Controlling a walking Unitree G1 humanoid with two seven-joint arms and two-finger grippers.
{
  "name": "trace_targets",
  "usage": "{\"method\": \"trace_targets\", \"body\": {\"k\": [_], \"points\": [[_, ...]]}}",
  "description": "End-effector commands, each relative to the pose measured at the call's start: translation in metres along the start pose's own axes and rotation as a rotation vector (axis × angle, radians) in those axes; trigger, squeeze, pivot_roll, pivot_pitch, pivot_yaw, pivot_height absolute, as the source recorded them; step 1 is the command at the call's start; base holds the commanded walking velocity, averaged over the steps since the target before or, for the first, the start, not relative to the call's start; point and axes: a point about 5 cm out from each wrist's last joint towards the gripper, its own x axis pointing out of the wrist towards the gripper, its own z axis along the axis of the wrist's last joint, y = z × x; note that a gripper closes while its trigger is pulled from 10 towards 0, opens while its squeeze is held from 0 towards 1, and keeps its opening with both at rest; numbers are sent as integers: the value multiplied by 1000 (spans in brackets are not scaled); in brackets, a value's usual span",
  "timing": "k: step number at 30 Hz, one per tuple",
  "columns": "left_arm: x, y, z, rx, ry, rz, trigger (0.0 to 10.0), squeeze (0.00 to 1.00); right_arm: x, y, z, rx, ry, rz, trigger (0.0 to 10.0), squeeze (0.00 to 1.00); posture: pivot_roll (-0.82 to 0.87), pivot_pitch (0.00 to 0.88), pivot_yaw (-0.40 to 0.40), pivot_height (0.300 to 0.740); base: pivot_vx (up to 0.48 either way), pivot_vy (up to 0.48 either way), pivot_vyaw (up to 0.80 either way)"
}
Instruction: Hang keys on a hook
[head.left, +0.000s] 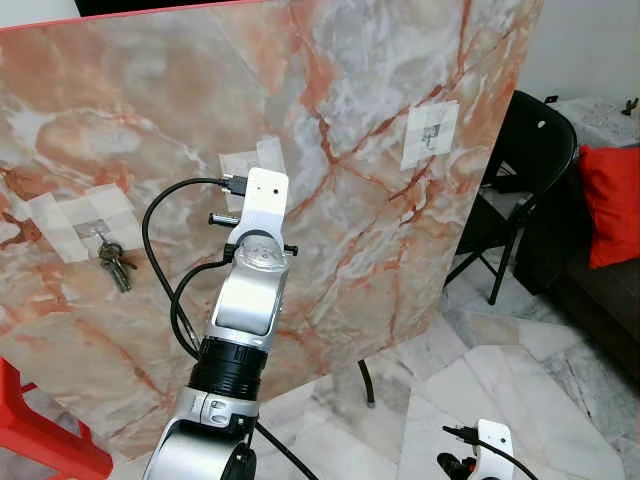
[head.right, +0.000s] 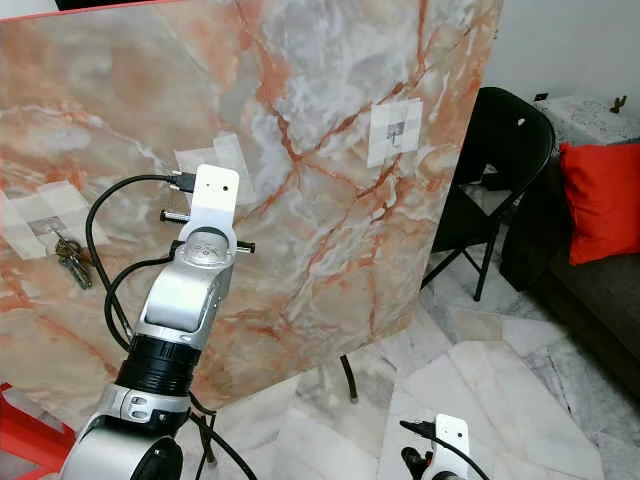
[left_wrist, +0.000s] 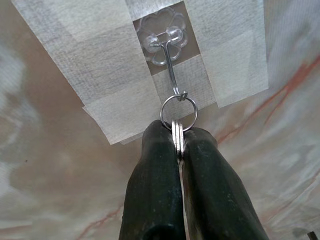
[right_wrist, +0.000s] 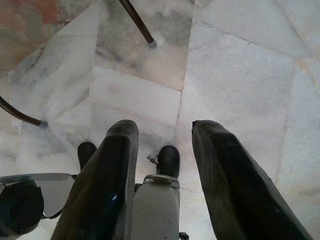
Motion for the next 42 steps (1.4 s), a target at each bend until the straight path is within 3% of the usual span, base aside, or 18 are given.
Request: {"method": "trace_targets", "body": {"k": [1, 12, 26, 30, 31, 32, 33, 35, 36, 37, 39, 41, 42], "points": [[-1, -2, -4, 7, 15, -19, 10000, 1000, -1, -2, -8, 15, 27, -12, 10000, 0, 82, 0, -22, 740, 0, 0, 0], [-4, -1, -6, 25, 13, -41, 10000, 1000, -1, -3, -7, 13, 28, -12, 10000, 0, 87, 0, -28, 740, 0, 0, 0], [-16, 9, -24, 72, 10, -91, 10000, 1000, -2, -6, -8, -6, 38, -15, 10000, 0, 101, 0, -39, 740, 0, 0, 0], [-21, 15, -34, 41, 6, -140, 10000, 1000, -4, -12, -10, -25, 48, -25, 10000, 0, 102, 0, -37, 740, 0, 0, 0], [-23, 20, -43, 7, 14, -168, 10000, 451, -5, -13, -11, -32, 57, -26, 10000, 0, 102, 0, -37, 740, 0, 0, 0], [-23, 21, -46, 1, 16, -174, 10000, 451, -5, -14, -12, -35, 61, -26, 10000, 0, 102, 0, -37, 740, 0, 0, 0], [-23, 24, -50, 4, 14, -176, 10000, 0, -5, -14, -13, -44, 66, -29, 10000, 0, 104, 0, -38, 740, 0, 0, 0], [-21, 43, -66, 5, -13, -124, 10000, 0, -5, -12, -16, -39, 77, -38, 10000, 0, 101, 0, -36, 740, 0, 0, 0], [-21, 43, -66, 5, -13, -124, 10000, 0, -5, -12, -16, -39, 77, -38, 10000, 0, 101, 0, -36, 740, 0, 0, 0], [-20, 55, -80, -87, 20, -136, 10000, 0, -5, -11, -17, -25, 77, -40, 10000, 0, 102, 0, -38, 740, 0, 0, 0], [-22, 65, -105, -179, 89, -230, 10000, 0, -5, -11, -18, -15, 79, -44, 10000, 0, 110, 0, -40, 740, 0, 0, 0], [-23, 66, -114, -159, 110, -255, 10000, 0, -5, -11, -18, -13, 80, -44, 10000, 0, 110, 0, -40, 740, 0, 0, 0], [-24, 68, -124, -110, 121, -266, 10000, 0, -5, -11, -19, -12, 82, -45, 10000, 0, 114, 0, -43, 740, 0, 0, 0]]}}
